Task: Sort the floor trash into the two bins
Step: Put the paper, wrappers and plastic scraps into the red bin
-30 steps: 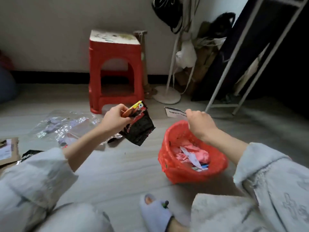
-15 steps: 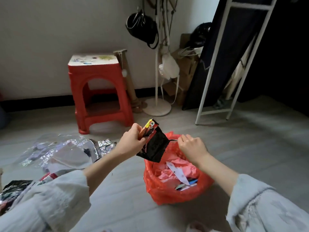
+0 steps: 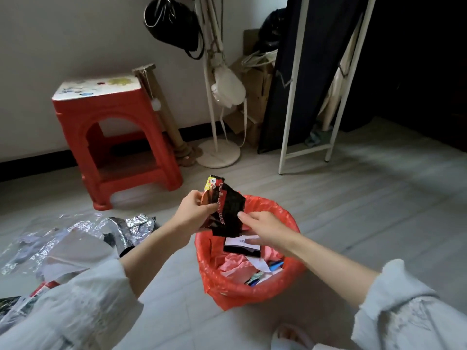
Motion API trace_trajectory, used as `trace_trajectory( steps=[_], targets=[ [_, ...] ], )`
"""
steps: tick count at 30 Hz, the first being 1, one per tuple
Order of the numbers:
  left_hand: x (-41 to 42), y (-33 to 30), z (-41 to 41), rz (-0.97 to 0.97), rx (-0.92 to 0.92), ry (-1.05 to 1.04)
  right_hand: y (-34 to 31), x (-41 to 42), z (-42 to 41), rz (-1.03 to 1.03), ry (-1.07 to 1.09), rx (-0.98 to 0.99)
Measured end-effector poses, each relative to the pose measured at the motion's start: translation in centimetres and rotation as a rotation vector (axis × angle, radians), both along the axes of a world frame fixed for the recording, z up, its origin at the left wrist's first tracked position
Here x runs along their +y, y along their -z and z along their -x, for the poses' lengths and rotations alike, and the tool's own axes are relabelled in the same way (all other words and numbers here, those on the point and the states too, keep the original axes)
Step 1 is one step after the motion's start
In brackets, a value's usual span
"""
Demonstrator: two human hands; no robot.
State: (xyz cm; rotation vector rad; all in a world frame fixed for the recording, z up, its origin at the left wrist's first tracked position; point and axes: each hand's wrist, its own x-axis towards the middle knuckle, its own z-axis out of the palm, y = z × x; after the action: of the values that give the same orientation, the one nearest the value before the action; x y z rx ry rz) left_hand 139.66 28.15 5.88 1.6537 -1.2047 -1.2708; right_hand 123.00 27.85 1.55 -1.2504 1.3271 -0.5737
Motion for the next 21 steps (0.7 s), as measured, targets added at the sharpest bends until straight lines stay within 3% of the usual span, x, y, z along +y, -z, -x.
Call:
trace_trajectory(
  steps=[3,7,9,16,18,21],
  targets=[
    [0.3,-0.7,1.4,-0.063,0.228,0.049,-0.3,0.4,0.0,-0.053,0.087,-0.216],
    [0.4,-0.8,1.5,-0.032,0.156,0.057,-0.8,0.3,0.2,-0.087,0.172,-0.486],
    [0.5,-0.9,1.3,-0.029,0.118,0.085,-1.0,0.1,0.2,-0.045,0.142,-0.487],
    [-0.9,1.6,-0.2,-0.09,-0.036,0.106,0.0,-0.6,-0.9,0.169,0.184,-0.125],
    [-1.5,3.1,-0.6,-0.076,-0.126,0.093,1.0,-1.5,-0.7,0.24,0.23,0.081],
    [-2.6,5.7,-1.8,0.074,-0.681,0.278,3.5,-3.2,-0.4,0.32,0.18,0.443]
  ],
)
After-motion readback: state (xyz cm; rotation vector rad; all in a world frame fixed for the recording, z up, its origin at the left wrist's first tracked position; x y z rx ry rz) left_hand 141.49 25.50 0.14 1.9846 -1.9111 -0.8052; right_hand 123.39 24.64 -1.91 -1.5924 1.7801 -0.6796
